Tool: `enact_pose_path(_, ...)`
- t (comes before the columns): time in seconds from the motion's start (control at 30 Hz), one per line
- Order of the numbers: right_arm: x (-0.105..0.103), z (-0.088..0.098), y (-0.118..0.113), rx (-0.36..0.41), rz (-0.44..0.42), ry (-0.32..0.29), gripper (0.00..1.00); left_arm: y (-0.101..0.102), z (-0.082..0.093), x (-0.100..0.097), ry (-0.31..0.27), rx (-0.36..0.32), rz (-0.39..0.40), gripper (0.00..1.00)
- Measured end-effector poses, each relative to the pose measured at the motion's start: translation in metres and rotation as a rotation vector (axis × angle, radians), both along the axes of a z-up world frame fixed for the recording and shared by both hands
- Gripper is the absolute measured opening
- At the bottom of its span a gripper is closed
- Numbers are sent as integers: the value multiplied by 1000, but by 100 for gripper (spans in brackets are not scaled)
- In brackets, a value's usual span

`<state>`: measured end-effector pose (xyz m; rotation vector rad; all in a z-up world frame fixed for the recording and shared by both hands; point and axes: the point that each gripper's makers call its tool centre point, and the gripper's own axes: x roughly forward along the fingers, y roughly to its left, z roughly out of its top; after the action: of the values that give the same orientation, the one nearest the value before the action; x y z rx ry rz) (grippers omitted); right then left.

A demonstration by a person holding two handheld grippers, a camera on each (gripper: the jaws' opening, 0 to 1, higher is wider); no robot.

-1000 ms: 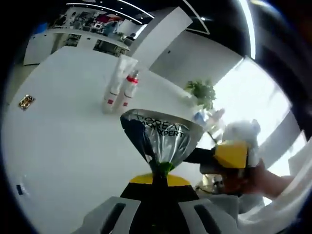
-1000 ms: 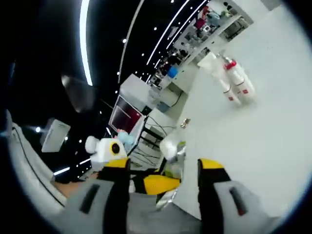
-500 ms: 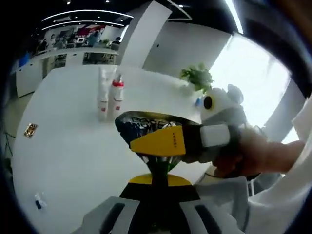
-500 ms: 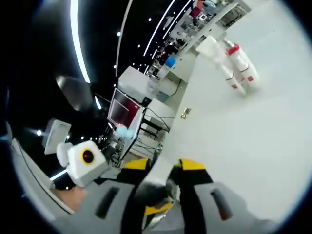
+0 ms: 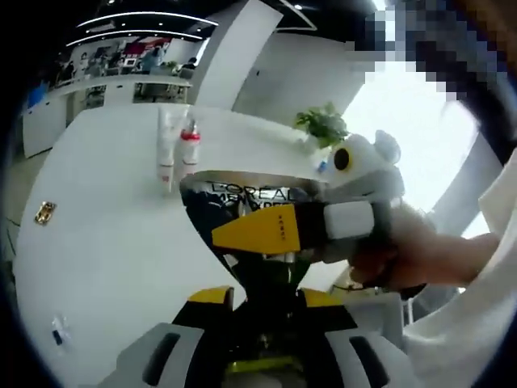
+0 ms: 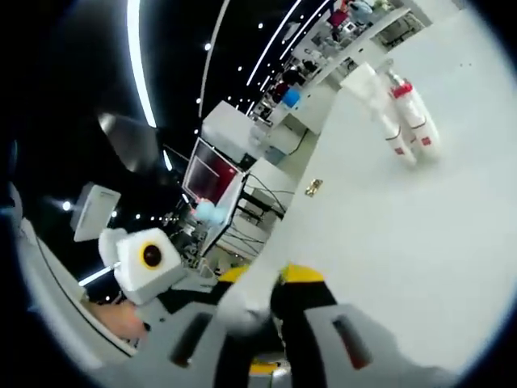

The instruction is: Arrange the skincare products in the storage area until every visible bottle or jar stands upright without overlapping.

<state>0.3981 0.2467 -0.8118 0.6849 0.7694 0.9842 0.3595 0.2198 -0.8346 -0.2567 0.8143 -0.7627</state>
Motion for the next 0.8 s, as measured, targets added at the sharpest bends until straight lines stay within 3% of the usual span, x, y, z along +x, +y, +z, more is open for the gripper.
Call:
enact_pose_path(0.17, 3, 9, -7, 10, 16, -32, 7, 14, 6, 2, -24, -30, 33, 50)
enact_pose_path(0.3, 8, 26, -13, 55, 30, -69, 7, 25, 9, 7, -35, -54, 74, 73)
enact_pose_path(0.37, 5, 39, -12, 93, 83, -103, 6, 24, 13, 7, -40, -93, 71, 79)
enact_pose_path(0.4, 2, 48, -10, 116, 118, -127, 6, 20, 20, 6, -39, -144, 53, 79)
enact_pose_path(0.53, -11, 74, -1, 186, 214, -193, 7, 7, 41, 0, 10, -328, 16, 74)
enact_pose_path(0.6, -22, 92, 4, 263, 286, -209, 7, 3, 52, 0, 11, -411, 19, 70)
enact_pose_path(0.63, -22, 97, 5, 278, 289, -236, 7, 1, 58, -2, 20, -456, 12, 61)
enact_pose_path(0.7, -28, 105, 9, 298, 327, -246, 7, -6, 70, -13, 102, -579, -35, 46)
enact_pose_path(0.8, -26, 103, 11, 288, 332, -244, 7, -12, 82, -24, 169, -686, -79, 28)
